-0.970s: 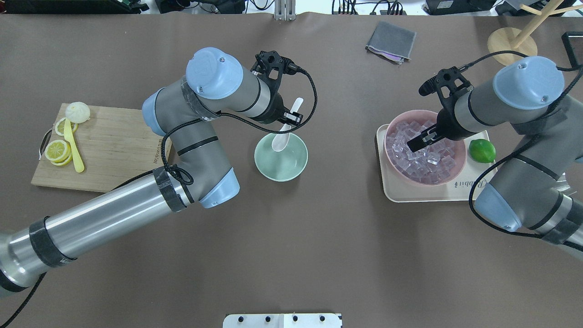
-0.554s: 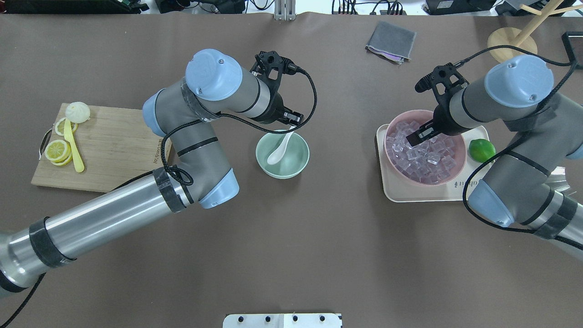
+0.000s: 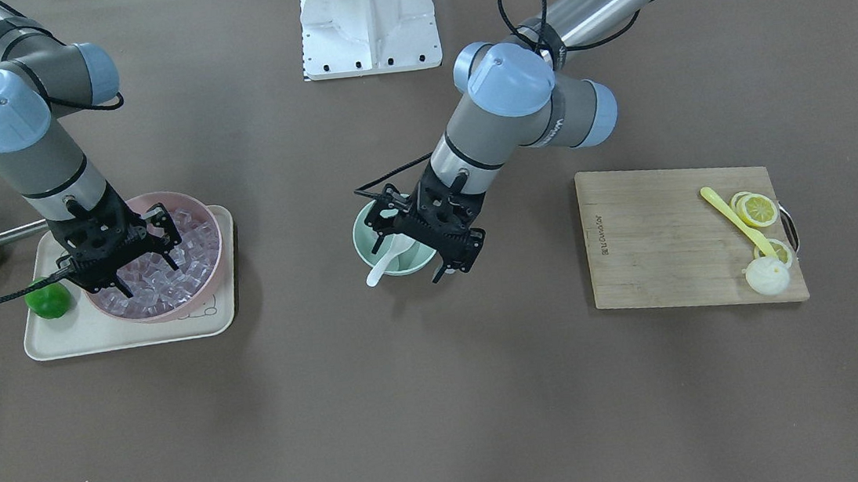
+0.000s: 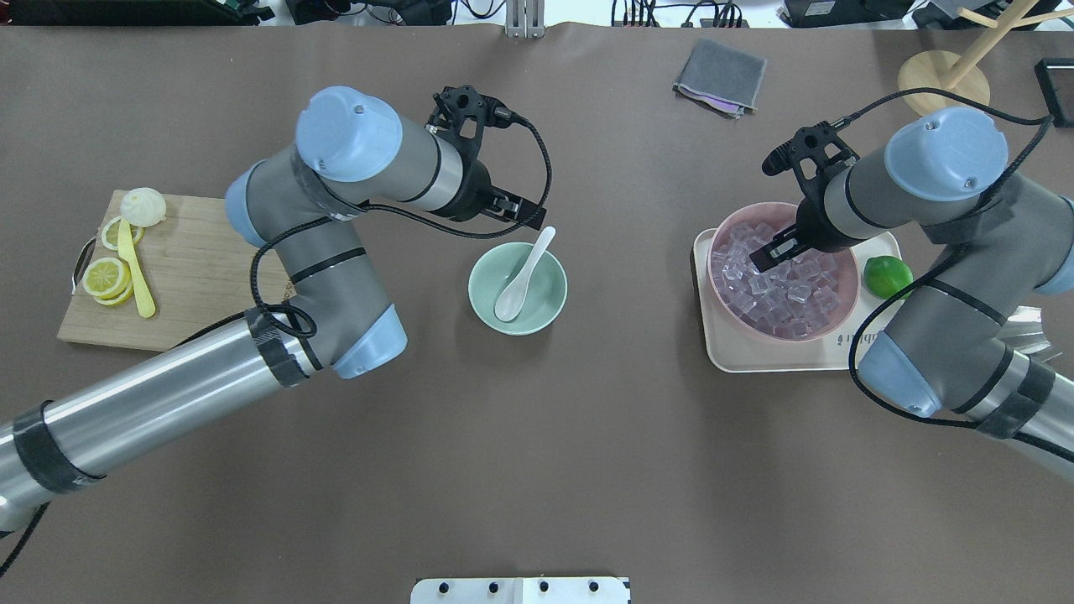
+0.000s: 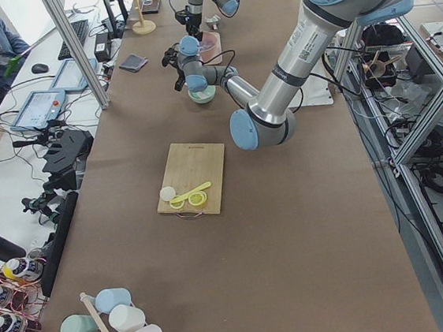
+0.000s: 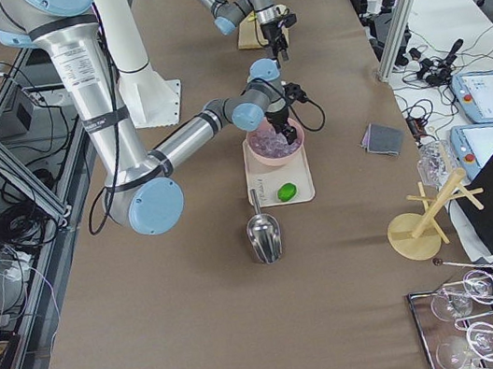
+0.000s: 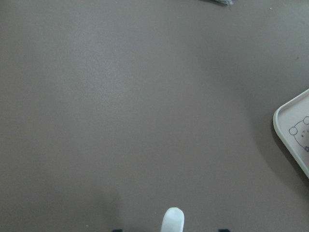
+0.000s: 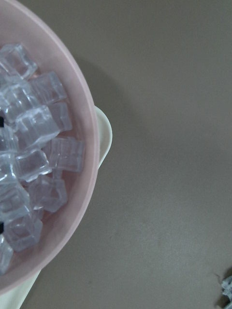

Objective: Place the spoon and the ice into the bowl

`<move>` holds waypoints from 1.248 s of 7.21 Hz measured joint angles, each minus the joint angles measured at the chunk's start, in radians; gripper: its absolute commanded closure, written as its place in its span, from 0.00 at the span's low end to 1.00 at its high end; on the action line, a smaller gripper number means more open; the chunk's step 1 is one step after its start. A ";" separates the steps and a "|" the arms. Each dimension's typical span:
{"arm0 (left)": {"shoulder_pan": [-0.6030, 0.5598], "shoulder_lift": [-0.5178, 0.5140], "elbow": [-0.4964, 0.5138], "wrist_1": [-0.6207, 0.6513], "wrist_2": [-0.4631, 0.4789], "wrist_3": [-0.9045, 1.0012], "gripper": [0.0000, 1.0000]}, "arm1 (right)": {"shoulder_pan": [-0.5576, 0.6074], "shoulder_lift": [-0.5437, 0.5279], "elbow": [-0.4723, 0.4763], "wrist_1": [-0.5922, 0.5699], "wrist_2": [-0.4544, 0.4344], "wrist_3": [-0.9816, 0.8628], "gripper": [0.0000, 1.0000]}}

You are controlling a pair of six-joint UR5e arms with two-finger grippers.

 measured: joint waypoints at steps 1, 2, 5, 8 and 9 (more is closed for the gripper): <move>-0.042 0.041 -0.033 -0.003 -0.061 0.004 0.03 | -0.002 0.002 -0.003 0.001 0.002 0.000 0.72; -0.088 0.077 -0.057 -0.008 -0.135 0.006 0.03 | -0.002 0.004 -0.006 0.002 0.004 -0.001 0.89; -0.189 0.154 -0.106 -0.013 -0.257 0.083 0.03 | 0.008 0.003 -0.006 0.000 0.020 -0.004 1.00; -0.400 0.256 -0.123 -0.013 -0.518 0.187 0.03 | 0.097 0.047 0.055 -0.070 0.137 0.003 1.00; -0.470 0.323 -0.127 -0.012 -0.584 0.289 0.03 | 0.097 0.102 0.086 -0.129 0.155 0.046 1.00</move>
